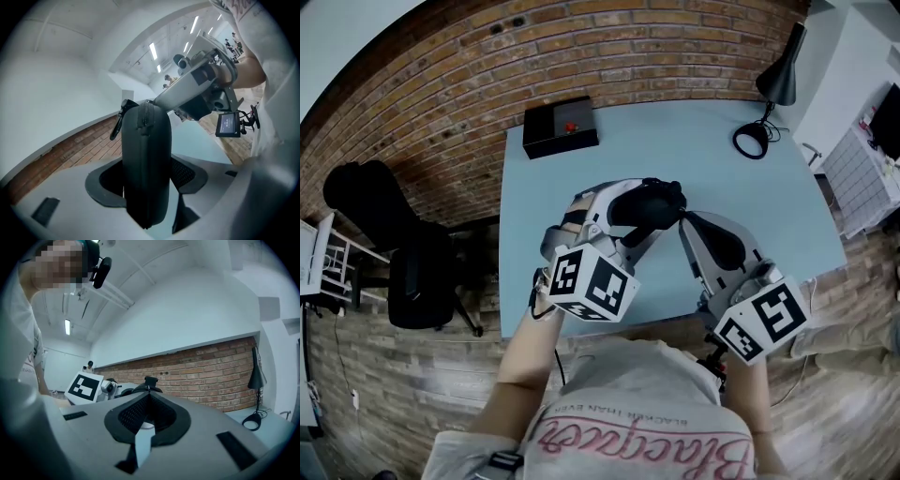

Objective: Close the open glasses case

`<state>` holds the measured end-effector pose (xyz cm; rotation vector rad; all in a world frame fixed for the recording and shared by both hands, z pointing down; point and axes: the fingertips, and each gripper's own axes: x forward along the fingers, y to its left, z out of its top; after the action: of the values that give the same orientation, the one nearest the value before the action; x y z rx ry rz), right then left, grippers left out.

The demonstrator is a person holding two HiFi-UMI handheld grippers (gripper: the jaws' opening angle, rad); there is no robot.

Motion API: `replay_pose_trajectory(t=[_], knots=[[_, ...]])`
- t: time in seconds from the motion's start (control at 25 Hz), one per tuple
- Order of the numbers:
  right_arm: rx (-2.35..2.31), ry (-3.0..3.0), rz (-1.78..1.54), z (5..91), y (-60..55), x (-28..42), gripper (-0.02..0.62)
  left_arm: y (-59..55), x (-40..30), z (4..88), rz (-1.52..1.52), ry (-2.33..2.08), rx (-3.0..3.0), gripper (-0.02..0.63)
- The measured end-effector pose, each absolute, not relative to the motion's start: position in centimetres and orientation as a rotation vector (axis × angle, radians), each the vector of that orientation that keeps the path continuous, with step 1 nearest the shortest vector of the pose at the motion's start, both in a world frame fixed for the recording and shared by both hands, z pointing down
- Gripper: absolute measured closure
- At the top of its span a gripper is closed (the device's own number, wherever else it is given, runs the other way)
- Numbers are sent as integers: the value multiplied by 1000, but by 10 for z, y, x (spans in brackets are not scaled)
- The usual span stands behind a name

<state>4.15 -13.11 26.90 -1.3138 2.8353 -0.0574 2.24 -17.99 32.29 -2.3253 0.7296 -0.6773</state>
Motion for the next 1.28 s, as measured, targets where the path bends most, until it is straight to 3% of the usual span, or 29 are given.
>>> replay_pose_trajectory(t=[0.56,1.28], knots=[[-1153,2997,-28,277,-117,11,577,-178,30,321,-661,739,-2253,343],[-1298,2918,-51,266,-125,56,575,-150,42,300,-463,596,-2371,354]])
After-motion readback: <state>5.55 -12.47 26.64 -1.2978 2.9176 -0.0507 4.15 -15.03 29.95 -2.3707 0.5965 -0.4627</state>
